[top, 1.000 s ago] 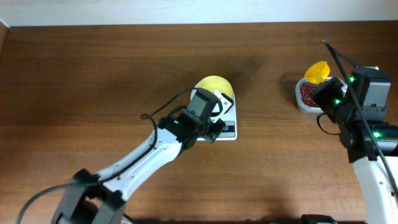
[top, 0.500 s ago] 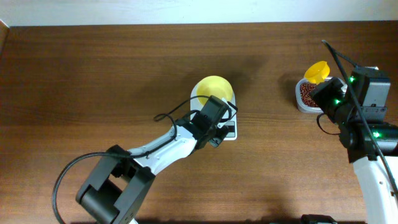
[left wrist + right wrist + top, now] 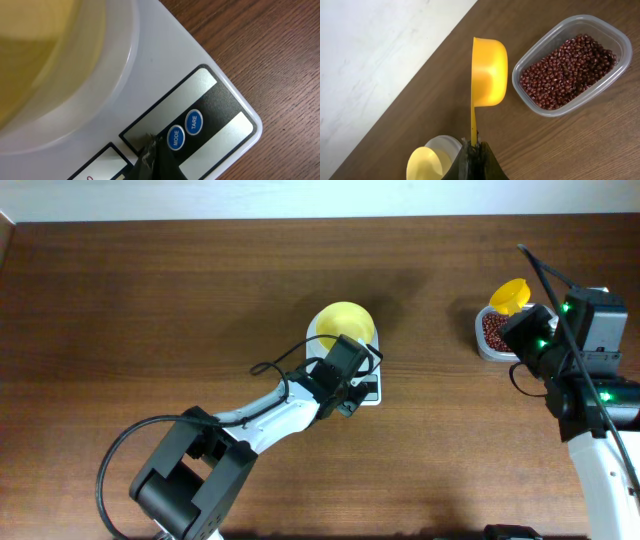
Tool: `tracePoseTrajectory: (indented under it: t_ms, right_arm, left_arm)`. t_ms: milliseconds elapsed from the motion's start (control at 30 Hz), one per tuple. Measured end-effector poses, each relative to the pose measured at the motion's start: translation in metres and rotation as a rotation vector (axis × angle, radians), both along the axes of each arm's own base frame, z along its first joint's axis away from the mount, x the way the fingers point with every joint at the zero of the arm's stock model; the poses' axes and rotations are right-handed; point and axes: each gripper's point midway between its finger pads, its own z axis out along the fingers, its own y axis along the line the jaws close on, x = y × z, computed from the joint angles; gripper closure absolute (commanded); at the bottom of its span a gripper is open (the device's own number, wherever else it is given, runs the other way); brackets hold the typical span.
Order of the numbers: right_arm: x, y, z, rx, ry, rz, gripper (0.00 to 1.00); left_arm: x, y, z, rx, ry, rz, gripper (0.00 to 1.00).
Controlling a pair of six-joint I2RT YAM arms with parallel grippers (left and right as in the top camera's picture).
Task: Scoop item into bowl and weigh 50g on scale
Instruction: 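Withdraw the left gripper to the left of the scale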
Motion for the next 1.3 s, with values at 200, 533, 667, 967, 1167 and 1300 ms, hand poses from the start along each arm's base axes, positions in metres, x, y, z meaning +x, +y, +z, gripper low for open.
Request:
tracePoseTrajectory:
  t_ms: [200, 533, 667, 967, 1167, 1300]
  right_arm:
    - [-0.0001, 0.0000, -0.0001, 0.000, 0.000, 0.000, 0.96]
    - [-0.0002, 0.0000, -0.0002, -0.020, 0.001, 0.017, 0.96]
    - [-0.0002, 0.0000, -0.0002, -0.020, 0.001, 0.017, 0.96]
    - [-0.0002, 0.0000, -0.0003, -0.022, 0.001, 0.019, 0.96]
    - [-0.0005, 0.0000, -0.0006, -0.022, 0.003, 0.019, 0.96]
    - [-0.0005, 0.0000, -0.0006, -0.023, 0.003, 0.019, 0.96]
  left_arm:
    - [0.0015, -0.0018, -0.0039, 0.002, 0.004, -0.001, 1.00]
    - [-0.0054, 0.0032, -0.0072, 0.037, 0.046, -0.002, 1.00]
    - [-0.0053, 0.0037, -0.0072, 0.046, 0.041, 0.000, 1.00]
    - [-0.0051, 0.0035, -0.0092, 0.058, 0.048, 0.000, 1.00]
    - [-0.0055, 0.0036, -0.0095, 0.065, 0.054, 0.000, 1.00]
    - [-0.0056, 0.0037, -0.0099, 0.066, 0.055, 0.000, 1.00]
